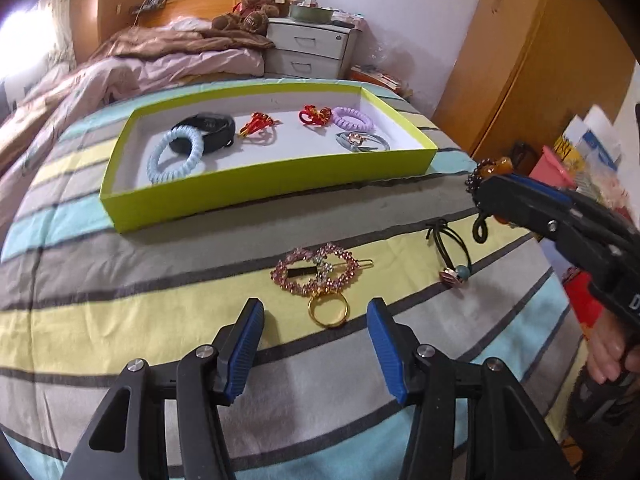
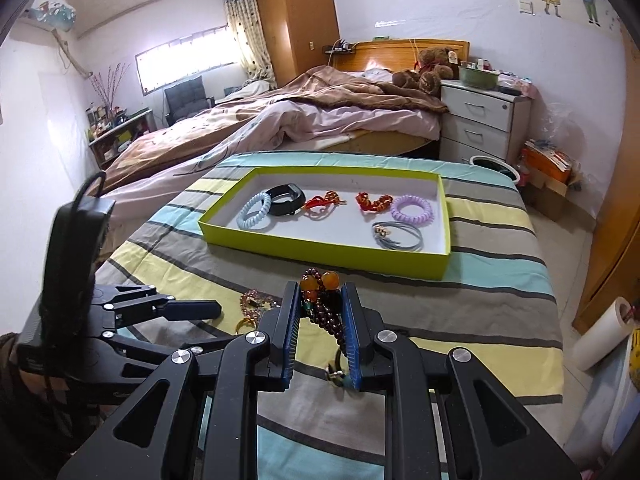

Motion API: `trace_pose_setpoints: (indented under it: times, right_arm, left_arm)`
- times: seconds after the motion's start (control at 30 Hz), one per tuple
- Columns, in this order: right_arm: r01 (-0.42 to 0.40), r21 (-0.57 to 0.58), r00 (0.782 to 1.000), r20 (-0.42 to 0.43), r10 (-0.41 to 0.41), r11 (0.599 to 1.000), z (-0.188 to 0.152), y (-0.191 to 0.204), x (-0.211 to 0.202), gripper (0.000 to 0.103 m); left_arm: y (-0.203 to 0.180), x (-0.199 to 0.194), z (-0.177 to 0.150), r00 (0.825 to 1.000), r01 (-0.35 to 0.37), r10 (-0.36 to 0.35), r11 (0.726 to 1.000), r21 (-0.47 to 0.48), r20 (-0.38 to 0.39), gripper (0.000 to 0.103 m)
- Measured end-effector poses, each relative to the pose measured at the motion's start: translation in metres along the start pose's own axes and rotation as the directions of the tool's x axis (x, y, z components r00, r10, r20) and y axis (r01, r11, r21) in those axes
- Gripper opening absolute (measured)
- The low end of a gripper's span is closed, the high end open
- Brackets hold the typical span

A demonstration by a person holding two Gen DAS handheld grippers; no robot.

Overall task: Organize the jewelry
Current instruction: 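Grasp the amber bead string with the right gripper while the left reaches toward the gold ring, then grasp the gold ring with the left gripper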

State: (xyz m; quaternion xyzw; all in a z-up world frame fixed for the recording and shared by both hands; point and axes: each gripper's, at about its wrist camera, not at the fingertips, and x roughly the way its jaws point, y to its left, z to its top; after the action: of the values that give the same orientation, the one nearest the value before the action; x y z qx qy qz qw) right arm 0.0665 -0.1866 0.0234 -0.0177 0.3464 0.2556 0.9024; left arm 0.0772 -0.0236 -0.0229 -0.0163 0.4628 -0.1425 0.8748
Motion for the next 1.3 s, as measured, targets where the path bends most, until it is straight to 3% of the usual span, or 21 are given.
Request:
trace_pose_setpoints:
  times: [0.33,0.4,0.6,1.3]
  right_arm:
    - [-0.007,0.018,1.0,0.015,0.007,1.0,-0.004,-0.006,-0.004,0.021]
    - [-0.009,0.021,1.0,0.018,0.008,1.0,-0.004,-0.006,-0.004,0.021]
    - [-0.012,0.021,1.0,0.019,0.011,1.0,-0.003,-0.006,-0.005,0.021]
    - [0.001,0.015,1.0,0.021,-0.002,1.0,0.004,0.002,-0.009,0.021]
  left_arm:
    - [-0.007,0.004,0.002,0.999,-0.046,0.046,0.998,0.037,0.006,0.041]
    - [-0.007,0.003,0.002,0.998,-0.06,0.06,0.997,0.044,0.007,0.032]
    - [-0.003,0.001,0.001,0.998,-0.056,0.056,0.998,0.038,0.009,0.022]
    - [0.014,-0.029,-0.001,0.998,-0.03,0.03,1.0,0.007,0.055,0.022]
